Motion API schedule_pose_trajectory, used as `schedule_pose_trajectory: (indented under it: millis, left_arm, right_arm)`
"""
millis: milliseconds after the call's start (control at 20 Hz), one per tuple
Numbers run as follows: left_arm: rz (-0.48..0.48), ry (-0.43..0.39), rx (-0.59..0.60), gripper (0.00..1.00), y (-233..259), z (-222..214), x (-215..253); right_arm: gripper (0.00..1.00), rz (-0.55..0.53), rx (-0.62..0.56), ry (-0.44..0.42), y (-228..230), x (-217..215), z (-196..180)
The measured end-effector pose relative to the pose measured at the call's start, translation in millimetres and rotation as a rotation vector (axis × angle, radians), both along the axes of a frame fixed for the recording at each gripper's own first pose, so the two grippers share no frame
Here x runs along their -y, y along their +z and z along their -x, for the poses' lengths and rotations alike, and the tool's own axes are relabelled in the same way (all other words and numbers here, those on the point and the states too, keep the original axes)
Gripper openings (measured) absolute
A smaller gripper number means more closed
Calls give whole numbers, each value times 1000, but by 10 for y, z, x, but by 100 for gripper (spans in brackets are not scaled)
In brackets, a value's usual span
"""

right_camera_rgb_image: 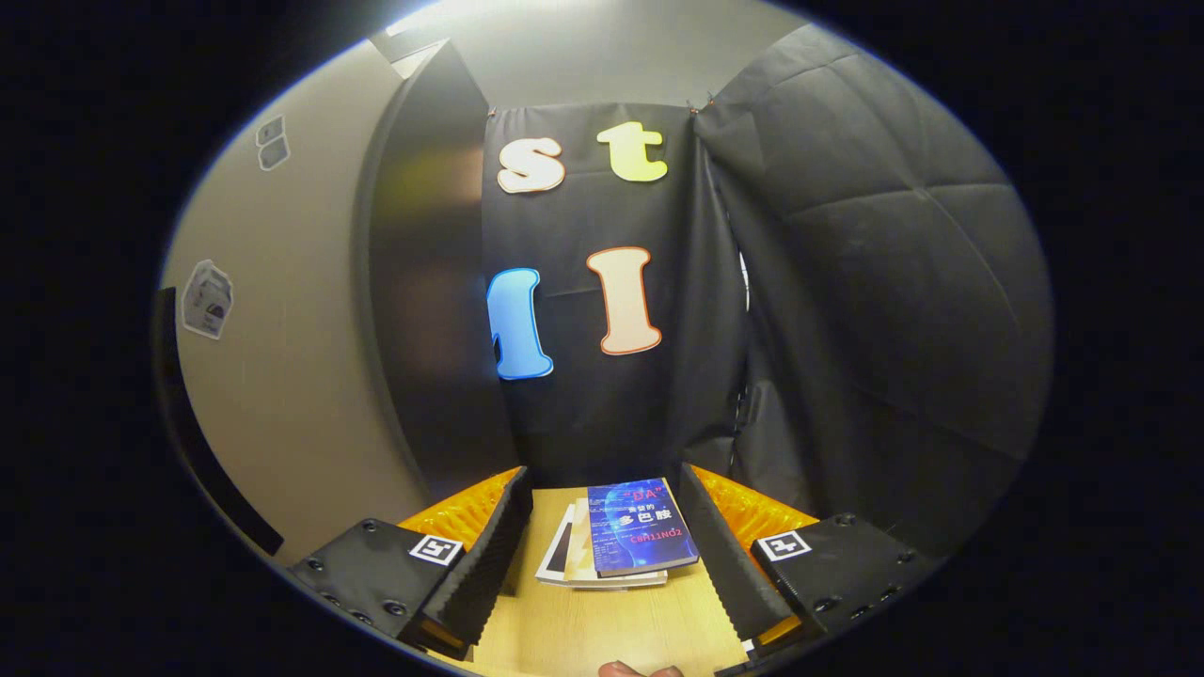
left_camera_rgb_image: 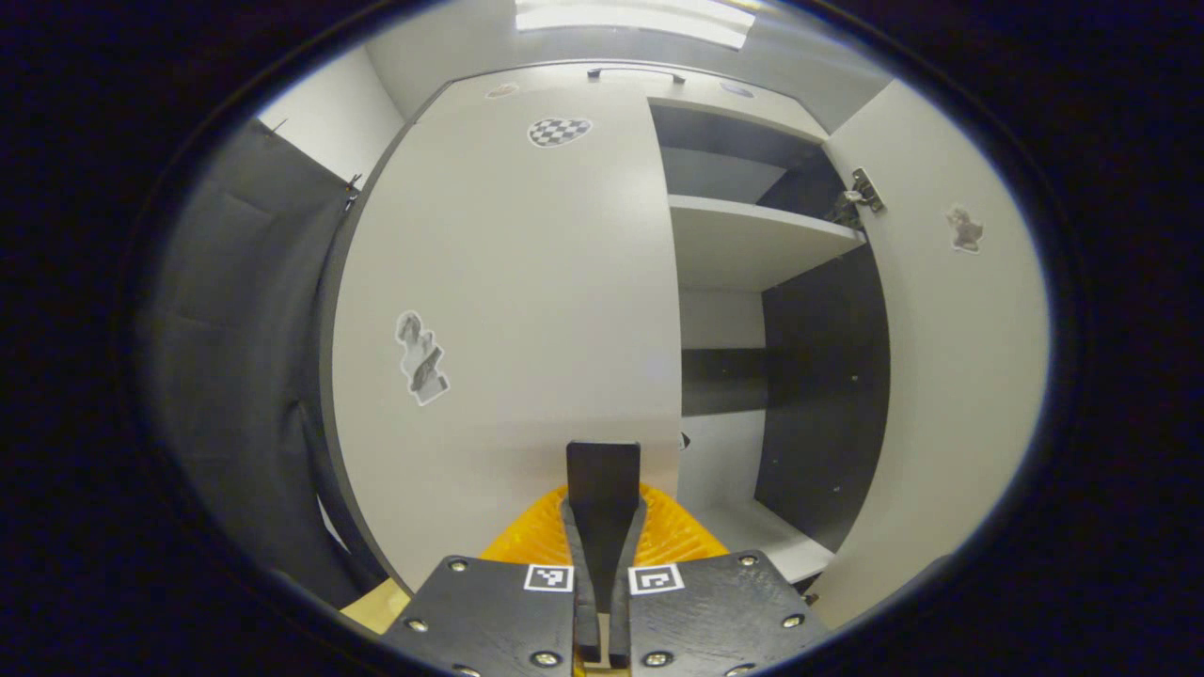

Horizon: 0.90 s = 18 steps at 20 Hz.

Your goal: Open the right door of the double-door shoe cabinet with the right hand, and open the left door with the left hand.

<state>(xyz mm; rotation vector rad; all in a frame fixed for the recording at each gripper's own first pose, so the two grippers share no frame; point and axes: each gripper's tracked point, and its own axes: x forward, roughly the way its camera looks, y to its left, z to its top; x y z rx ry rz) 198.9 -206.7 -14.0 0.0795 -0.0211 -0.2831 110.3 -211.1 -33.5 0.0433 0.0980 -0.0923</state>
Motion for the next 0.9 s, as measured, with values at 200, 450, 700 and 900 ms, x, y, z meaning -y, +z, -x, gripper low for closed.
schedule_pose_trajectory:
  millis: [200,450,700,900]
  left_arm:
    - [25,-64,4,6,-4,56,-60]
    - [38,-125,1,6,25,29,-78]
    - [43,-174,6,7,52,91,-156]
    - [52,-203,6,6,83,115,-194]
  right_arm:
    - [92,18,-11,-34,90,-222,325]
    - [92,24,27,-120,199,-521,853]
    - [92,68,11,-166,62,-699,1378]
    - [92,45,22,-181,28,-869,1591]
